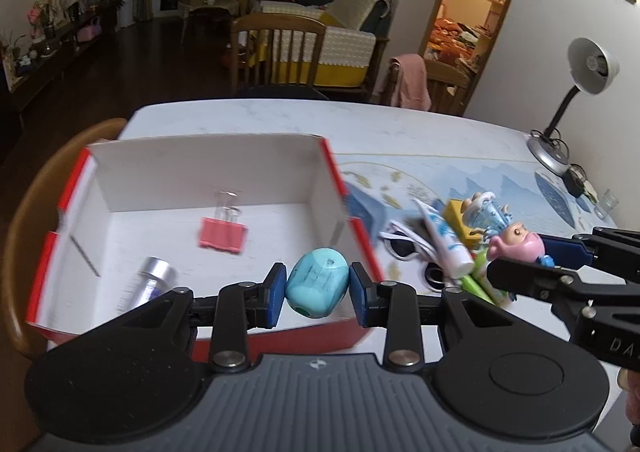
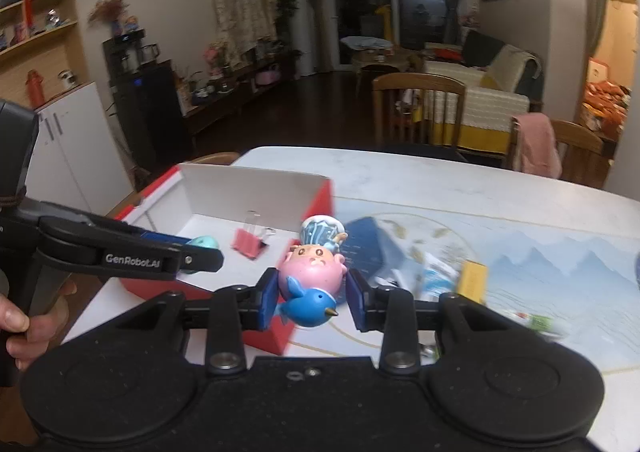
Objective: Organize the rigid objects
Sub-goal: 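Carry the pig figurine and teal eraser into the box with both grippers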
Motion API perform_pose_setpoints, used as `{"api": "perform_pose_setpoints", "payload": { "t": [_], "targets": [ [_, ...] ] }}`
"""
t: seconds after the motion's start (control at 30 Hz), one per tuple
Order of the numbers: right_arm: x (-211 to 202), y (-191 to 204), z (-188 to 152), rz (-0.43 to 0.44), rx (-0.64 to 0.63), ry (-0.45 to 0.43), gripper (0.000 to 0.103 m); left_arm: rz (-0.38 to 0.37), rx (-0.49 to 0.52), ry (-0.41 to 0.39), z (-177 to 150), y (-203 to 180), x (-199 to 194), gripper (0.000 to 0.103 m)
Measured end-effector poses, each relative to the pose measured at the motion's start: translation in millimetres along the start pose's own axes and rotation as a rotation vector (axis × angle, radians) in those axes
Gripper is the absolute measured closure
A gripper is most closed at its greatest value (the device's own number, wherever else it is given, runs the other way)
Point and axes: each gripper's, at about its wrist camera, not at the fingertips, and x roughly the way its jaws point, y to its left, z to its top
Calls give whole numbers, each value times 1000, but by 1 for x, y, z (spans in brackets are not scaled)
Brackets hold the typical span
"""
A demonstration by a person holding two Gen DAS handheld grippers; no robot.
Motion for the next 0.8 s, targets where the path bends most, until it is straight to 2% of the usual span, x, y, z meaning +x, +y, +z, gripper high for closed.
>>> {"api": "perform_pose_setpoints", "payload": {
  "t": [0.43, 0.8],
  "targets": [
    [69, 64, 21, 37, -75, 63, 68, 88, -12, 20, 17, 82, 4, 70],
    [133, 87, 29, 12, -120, 161, 68, 147, 5, 83, 49, 123, 52, 70]
  ]
}}
